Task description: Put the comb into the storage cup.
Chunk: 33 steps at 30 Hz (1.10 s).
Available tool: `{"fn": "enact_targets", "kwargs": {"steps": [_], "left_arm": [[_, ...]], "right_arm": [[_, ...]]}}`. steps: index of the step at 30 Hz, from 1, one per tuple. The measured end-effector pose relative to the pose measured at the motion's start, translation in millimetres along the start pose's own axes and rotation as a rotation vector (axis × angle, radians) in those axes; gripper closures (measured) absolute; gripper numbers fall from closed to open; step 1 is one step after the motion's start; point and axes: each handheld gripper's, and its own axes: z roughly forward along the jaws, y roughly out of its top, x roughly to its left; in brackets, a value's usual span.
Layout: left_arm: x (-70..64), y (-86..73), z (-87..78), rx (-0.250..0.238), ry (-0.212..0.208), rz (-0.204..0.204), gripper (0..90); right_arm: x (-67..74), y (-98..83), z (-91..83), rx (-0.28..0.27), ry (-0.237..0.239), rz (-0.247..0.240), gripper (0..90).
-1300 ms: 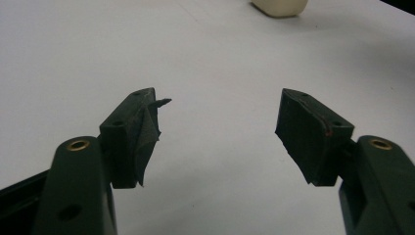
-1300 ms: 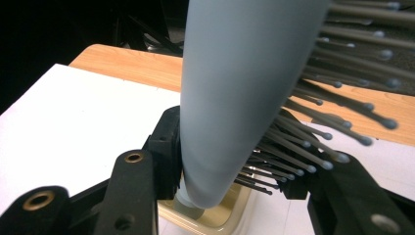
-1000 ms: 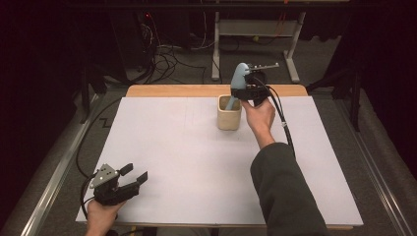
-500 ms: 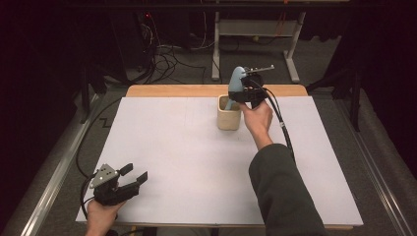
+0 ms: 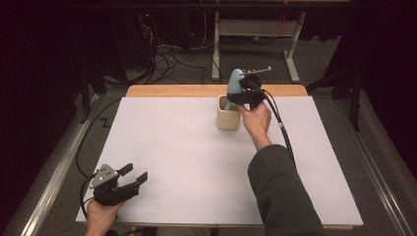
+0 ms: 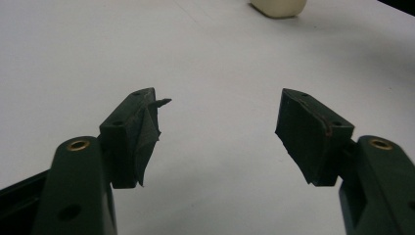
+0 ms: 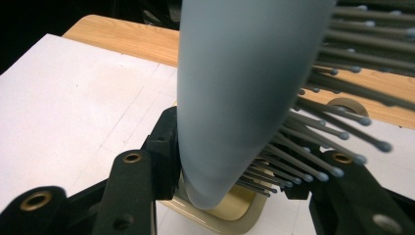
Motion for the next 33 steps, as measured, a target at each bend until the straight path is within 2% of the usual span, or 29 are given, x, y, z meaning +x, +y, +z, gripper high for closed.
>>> {"fn": "enact_targets", "kwargs": {"steps": [13,33], "left_arm": [[-0.1,0.1,0.8,0.0,-0.002,-0.001,32.9],[-0.6,0.4,1.6,0.005,0.0,0.005,33.0]], "right_arm": [[-5.3,-6.5,4.1,0.006,0.004,0.011,52.3],[-10.8,-7.2,0.6,0.006,-0.018,0.013,43.0]]}}
